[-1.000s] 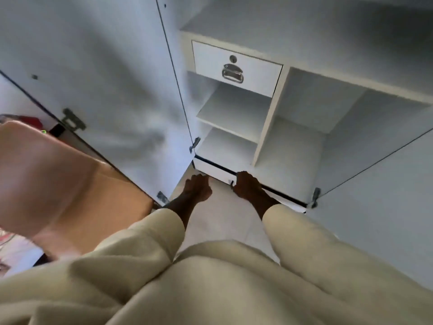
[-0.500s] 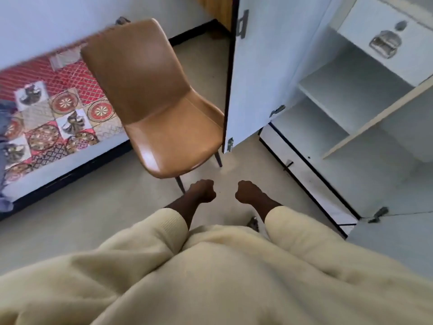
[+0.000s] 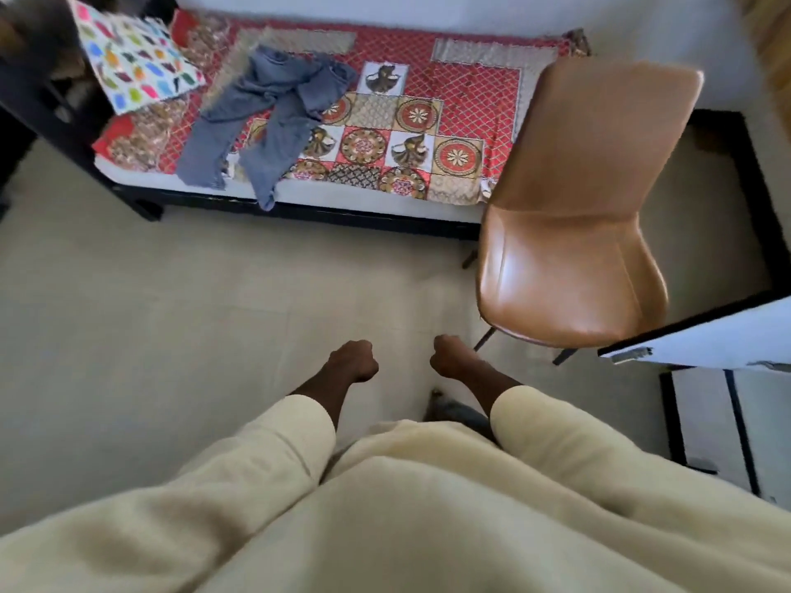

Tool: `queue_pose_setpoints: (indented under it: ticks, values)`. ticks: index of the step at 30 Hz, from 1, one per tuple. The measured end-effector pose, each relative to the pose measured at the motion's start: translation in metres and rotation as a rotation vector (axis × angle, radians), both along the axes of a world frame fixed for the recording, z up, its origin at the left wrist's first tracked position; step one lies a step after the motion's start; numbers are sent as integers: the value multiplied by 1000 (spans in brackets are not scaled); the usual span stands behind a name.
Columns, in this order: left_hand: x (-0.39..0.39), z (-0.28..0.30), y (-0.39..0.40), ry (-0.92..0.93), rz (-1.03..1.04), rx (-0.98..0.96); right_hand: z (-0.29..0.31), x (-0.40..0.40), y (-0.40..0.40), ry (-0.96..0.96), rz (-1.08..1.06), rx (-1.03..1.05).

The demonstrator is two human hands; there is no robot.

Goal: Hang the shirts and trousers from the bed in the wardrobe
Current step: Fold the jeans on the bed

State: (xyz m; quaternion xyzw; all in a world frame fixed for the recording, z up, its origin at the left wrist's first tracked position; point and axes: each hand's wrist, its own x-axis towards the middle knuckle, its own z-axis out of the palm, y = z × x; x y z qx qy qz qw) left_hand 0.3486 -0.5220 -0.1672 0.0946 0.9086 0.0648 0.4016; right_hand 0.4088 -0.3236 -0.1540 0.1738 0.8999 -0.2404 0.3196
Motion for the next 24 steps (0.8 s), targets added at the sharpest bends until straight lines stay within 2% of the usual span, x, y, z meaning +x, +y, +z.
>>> queue_pose_setpoints:
  ticks: [6, 12, 18, 24]
  values:
    - [-45, -13, -68, 20, 220, 20, -17, -101, -60, -15, 227, 7]
    - [-172, -21, -145, 14, 350, 53, -35, -252, -115, -35, 348, 15]
    - [-306, 1, -203, 136, 544, 79, -29, -402, -179, -9, 326, -53]
    - [-400, -2, -225, 99, 507, 76, -38, -492, -198, -66, 263, -30]
